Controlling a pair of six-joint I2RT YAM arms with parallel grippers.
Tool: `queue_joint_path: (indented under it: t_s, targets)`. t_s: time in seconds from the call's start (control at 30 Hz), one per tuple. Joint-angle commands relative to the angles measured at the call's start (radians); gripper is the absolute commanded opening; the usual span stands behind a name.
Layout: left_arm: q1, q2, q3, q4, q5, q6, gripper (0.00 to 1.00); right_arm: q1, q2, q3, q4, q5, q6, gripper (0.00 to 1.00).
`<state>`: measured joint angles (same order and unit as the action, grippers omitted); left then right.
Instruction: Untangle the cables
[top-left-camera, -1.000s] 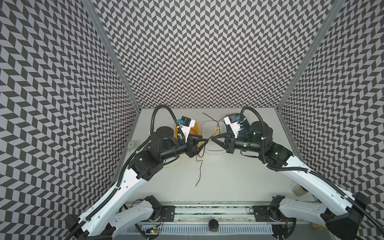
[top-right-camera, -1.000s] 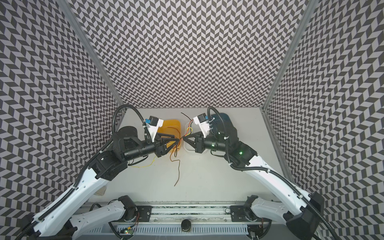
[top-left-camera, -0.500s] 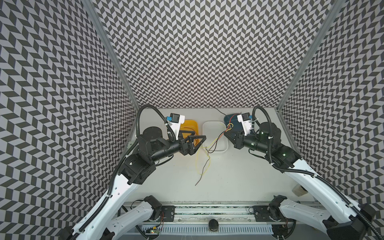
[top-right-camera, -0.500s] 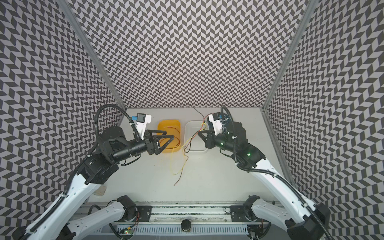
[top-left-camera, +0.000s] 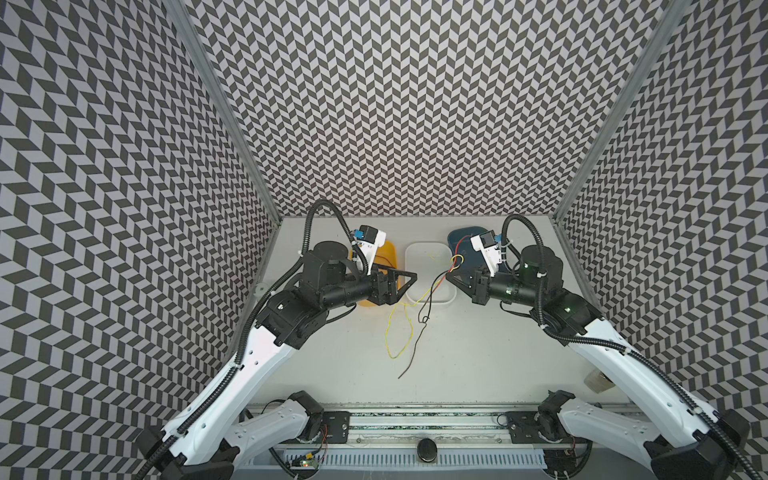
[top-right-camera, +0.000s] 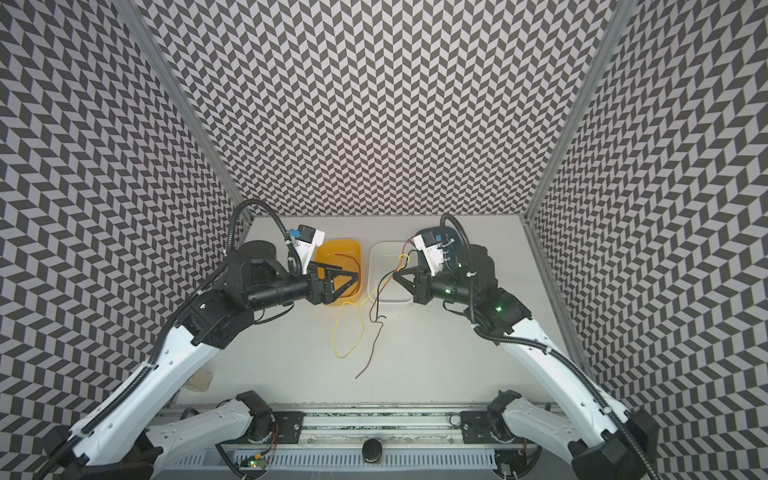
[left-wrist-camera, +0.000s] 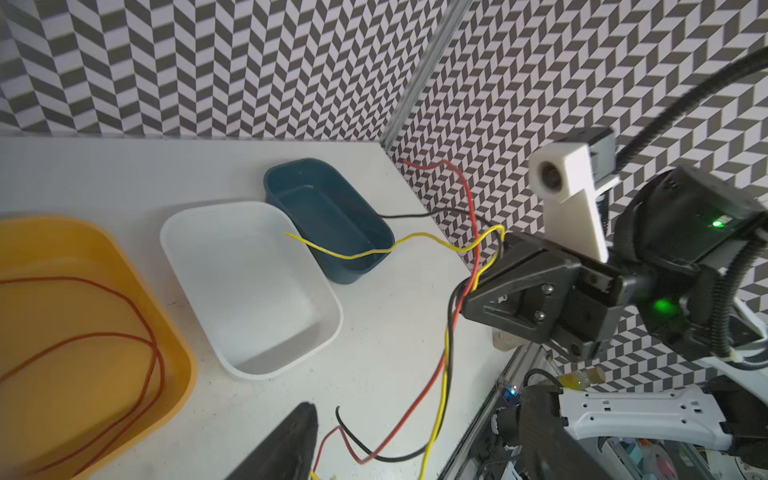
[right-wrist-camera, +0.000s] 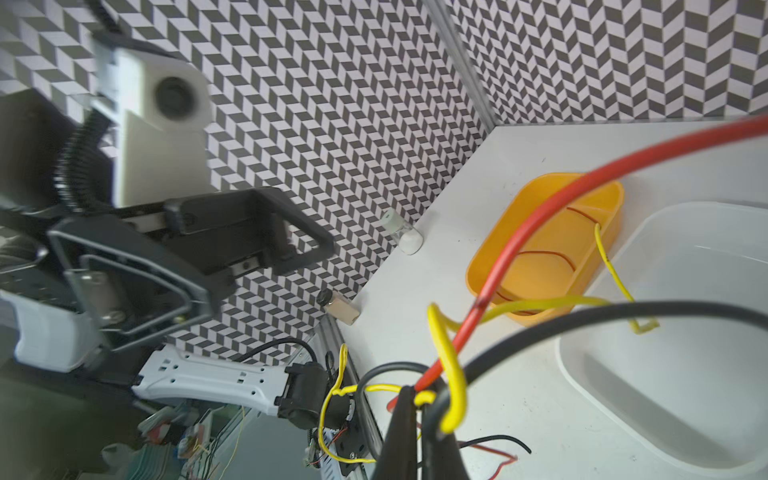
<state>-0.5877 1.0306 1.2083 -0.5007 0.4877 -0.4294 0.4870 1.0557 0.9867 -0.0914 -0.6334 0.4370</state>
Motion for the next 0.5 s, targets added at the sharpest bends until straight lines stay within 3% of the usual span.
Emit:
queue_joint_path:
  t_s: [0.0,0.23,0.47]
  targets:
    - [0.0,0.001,-0.041,0.076,0.07,-0.055,0.75,-0.001,-0.013,-0.017,0.103,-0.108,-0.022,0.0]
    - [-0.011,0.022,-0.103,0.246,0.204,-0.164,0.74,-0.001,0.031,-0.017,0.14,-0.194,-0.028,0.0]
    - [-0.049,0.056,-0.1,0.248,0.206,-0.146,0.58,0.001,0.053,-0.008,0.139,-0.222,-0.027,0.0]
